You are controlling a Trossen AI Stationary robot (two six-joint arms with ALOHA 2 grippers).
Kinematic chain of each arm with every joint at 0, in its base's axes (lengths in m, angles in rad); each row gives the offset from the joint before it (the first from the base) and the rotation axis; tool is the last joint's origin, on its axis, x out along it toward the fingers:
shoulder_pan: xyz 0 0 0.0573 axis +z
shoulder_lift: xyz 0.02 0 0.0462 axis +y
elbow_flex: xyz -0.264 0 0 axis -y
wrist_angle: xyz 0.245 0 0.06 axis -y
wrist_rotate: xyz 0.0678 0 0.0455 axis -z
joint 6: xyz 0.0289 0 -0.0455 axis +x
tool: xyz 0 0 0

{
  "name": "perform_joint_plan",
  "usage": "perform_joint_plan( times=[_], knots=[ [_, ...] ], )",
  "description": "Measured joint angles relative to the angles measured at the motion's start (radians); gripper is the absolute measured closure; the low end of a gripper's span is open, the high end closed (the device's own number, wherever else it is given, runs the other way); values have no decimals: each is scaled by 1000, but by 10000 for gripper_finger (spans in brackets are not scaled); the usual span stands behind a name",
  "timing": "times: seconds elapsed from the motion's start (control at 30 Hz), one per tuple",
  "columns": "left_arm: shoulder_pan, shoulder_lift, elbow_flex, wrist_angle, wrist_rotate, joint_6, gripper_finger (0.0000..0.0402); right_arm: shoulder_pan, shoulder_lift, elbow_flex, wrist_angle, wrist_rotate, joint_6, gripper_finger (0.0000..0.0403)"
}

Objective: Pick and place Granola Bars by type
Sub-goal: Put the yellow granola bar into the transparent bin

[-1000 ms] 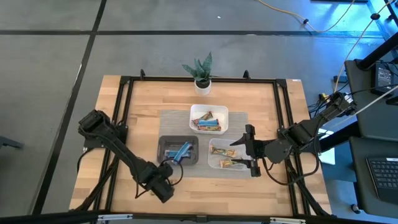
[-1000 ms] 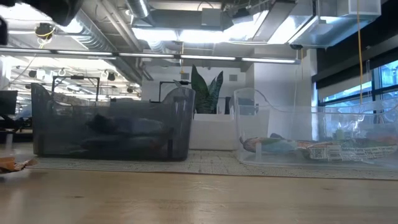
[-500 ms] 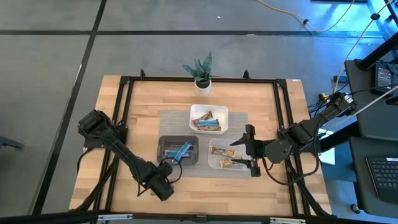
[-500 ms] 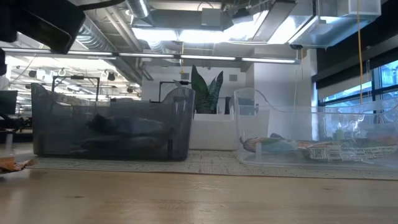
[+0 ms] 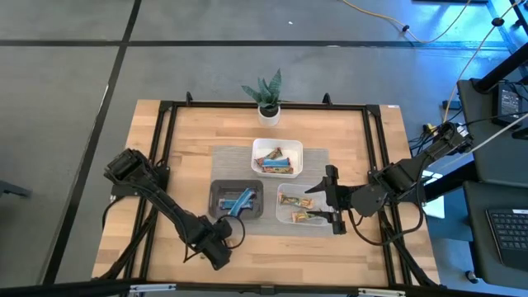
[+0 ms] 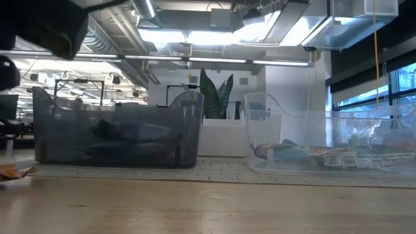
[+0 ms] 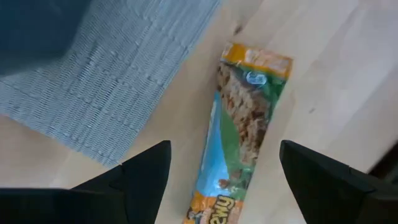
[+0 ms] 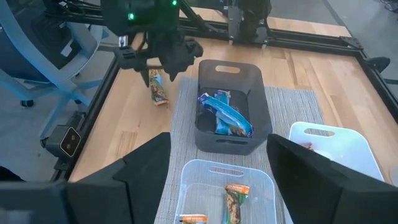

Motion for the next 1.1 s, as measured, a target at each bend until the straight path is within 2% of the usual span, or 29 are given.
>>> perform_joint_plan(
  times=[0.13,0.27,0.47,0.83,1.1],
  knots=[
    [0,64,35,-2,33,31,109,0,0,0,-2,0,-6,134],
    [-1,116,88,-65,24,57,109,-5,0,0,-1,1,-51,134],
    [1,156,118,-103,61,81,117,-40,0,0,-1,1,-54,134],
    [1,166,126,-115,63,74,220,-84,0,0,-9,1,-53,134],
    [0,167,125,-110,66,74,265,-84,0,0,-9,0,-53,134]
  ],
)
